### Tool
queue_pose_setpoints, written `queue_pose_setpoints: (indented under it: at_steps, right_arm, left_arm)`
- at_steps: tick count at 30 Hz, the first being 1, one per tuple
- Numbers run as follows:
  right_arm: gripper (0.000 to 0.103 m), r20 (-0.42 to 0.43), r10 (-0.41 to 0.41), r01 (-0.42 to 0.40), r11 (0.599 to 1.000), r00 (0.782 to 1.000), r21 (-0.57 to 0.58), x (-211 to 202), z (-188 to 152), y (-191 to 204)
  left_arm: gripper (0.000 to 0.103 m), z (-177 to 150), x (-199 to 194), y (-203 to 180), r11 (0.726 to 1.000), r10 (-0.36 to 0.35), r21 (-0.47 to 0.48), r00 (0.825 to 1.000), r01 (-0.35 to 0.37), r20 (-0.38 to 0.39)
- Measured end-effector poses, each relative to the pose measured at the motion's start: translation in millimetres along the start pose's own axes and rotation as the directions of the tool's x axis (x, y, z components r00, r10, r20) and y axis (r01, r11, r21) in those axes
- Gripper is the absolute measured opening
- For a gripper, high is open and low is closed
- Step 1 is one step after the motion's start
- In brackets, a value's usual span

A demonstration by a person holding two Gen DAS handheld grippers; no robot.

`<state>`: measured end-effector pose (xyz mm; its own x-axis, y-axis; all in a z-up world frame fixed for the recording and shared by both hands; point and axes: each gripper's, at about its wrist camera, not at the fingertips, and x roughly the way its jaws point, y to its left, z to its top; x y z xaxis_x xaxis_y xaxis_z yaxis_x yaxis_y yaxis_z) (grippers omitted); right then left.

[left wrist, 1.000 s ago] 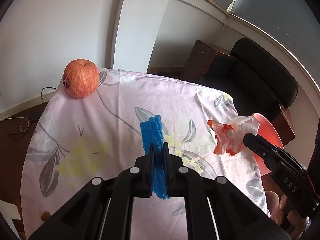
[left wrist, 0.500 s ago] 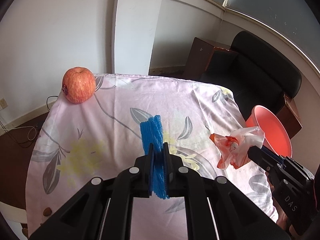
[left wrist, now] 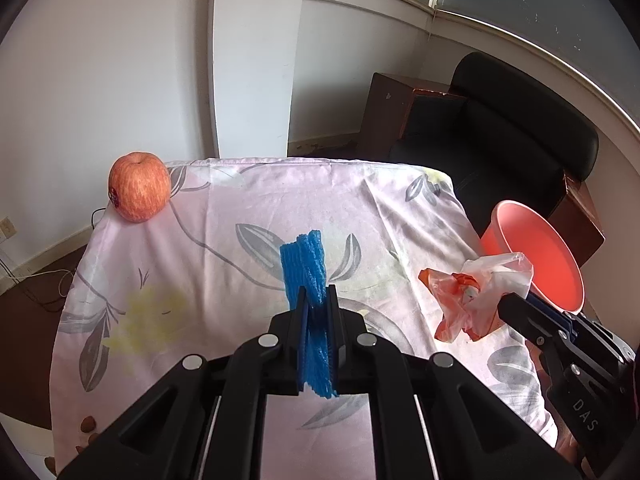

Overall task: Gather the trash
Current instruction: 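Carry the blue mesh and plastic wrapper over the pink bucket with both tools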

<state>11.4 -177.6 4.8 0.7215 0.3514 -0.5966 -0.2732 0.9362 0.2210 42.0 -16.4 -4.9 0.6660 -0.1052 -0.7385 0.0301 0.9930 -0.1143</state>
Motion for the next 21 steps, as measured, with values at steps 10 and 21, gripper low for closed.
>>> queue_pose_setpoints:
  at_steps: [10, 21]
  right_arm:
    - [0.010, 0.009, -0.012, 0.011, 1.000, 1.000, 0.016, -6, -2, -11]
    - [0.010, 0.015, -0.025, 0.025, 0.999, 1.000, 0.028, -9, -3, -19]
  left_arm:
    - [0.007, 1, 4, -17, 0.999, 0.005, 0.031, 1.000, -0.005, 0.003]
    - [0.007, 2, 8, -31, 0.998, 0.005, 0.068, 1.000, -0.005, 0.011]
